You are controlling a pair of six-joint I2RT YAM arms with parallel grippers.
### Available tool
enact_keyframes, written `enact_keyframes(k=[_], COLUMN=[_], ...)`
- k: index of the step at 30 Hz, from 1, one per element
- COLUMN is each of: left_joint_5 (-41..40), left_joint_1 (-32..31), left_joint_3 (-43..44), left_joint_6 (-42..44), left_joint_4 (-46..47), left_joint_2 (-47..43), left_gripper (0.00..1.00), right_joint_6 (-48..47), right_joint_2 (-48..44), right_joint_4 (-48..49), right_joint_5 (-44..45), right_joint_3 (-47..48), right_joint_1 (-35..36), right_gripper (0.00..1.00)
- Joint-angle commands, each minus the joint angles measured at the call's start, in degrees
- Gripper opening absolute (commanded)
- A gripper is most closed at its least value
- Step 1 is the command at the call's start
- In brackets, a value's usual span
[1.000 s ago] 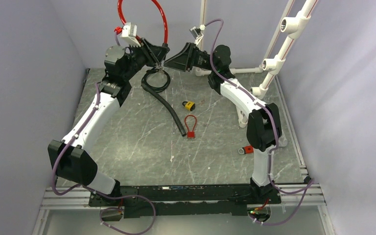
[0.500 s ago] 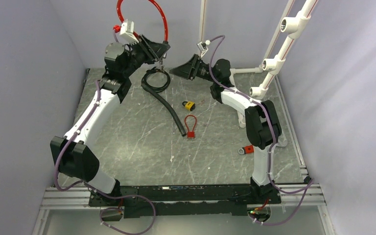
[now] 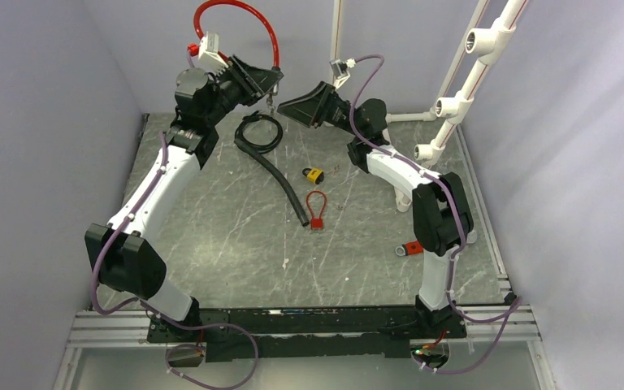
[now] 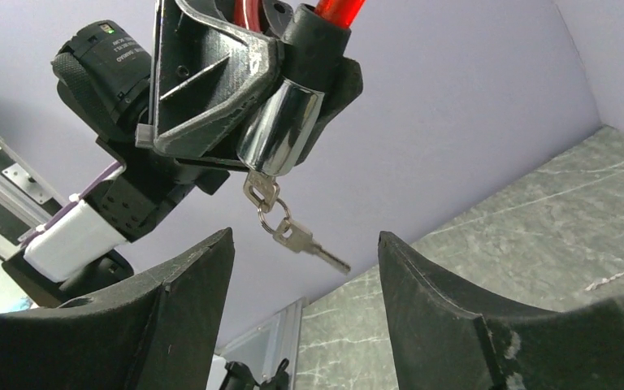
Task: Lock with the key
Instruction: Lock the lock.
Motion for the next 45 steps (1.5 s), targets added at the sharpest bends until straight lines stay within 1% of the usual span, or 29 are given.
enact_keyframes(k=[1, 5, 7, 12, 15, 20, 21, 22, 23, 25, 27, 33, 39, 42, 45], left_joint_5=[2.14, 2.95, 4.15, 5.54, 6.62, 8.59, 8.74, 8.71, 8.3, 7.2, 7.55, 5.72, 4.31, 3.66, 3.58], left_joint_1=[0.23, 0.23, 0.23, 0.14, 0.06, -0.04, -0.08, -0.2, -0.21, -0.21, -0.21, -0.74, -0.82, -0.92, -1.11], left_joint_3=[1.51, 0.33, -0.12, -0.59, -0.86, -0.5, -0.73, -0.93, -1.55, -2.43, -2.82, -3.61, -4.0, -4.4, -4.69], left_joint_6=[-0.7, -0.57, -0.13, 0.26, 0.86, 4.11, 4.54, 5.51, 6.52, 8.17, 9.86, 12.01, 12.05, 13.01, 13.51], left_joint_4=[4.53, 4.0, 4.99, 5.51, 6.41, 6.7, 6.99, 6.98, 7.18, 7.25, 8.58, 10.1, 10.98, 11.07, 11.18], left_joint_2=[-2.08, -2.95, -3.03, -3.1, -2.97, -2.41, -2.4, -2.44, -2.59, -2.83, -2.79, -3.01, -3.01, -3.1, -2.94], left_gripper=[0.0, 0.0, 0.0, 0.0, 0.0, 0.0, 0.0, 0.0, 0.0, 0.0, 0.0, 0.0, 0.0, 0.0, 0.0], right_joint_6=[0.07, -0.3, 2.22, 3.49, 4.37, 7.93, 8.06, 8.01, 8.66, 8.2, 8.27, 10.54, 11.07, 10.62, 10.07], right_joint_2=[-2.31, -1.02, 0.79, 2.19, 3.47, 5.93, 6.08, 6.25, 6.52, 6.0, 4.95, 2.49, -0.21, -0.98, -1.04], right_joint_4=[3.71, 5.43, 5.92, 5.78, 3.9, -1.05, -4.05, -6.58, -7.16, -9.11, -10.92, -11.98, -13.58, -11.01, -10.1], right_joint_5=[-2.93, -6.62, -8.16, -10.37, -11.96, -16.26, -16.76, -17.02, -17.43, -17.77, -16.54, -13.41, -9.32, -8.66, -8.07], right_joint_3=[2.27, 4.99, 6.96, 10.2, 12.17, 16.78, 17.56, 18.89, 20.08, 20.98, 20.08, 15.73, 8.41, 7.33, 8.36], right_joint_1=[-0.43, -0.38, -0.43, -0.47, -0.43, -1.22, -1.35, -1.51, -1.65, -1.71, -1.48, 0.48, 0.72, 0.7, 0.7], right_gripper=[0.67, 0.66, 0.63, 0.6, 0.59, 0.73, 0.73, 0.69, 0.67, 0.71, 0.75, 0.76, 0.79, 0.77, 0.76])
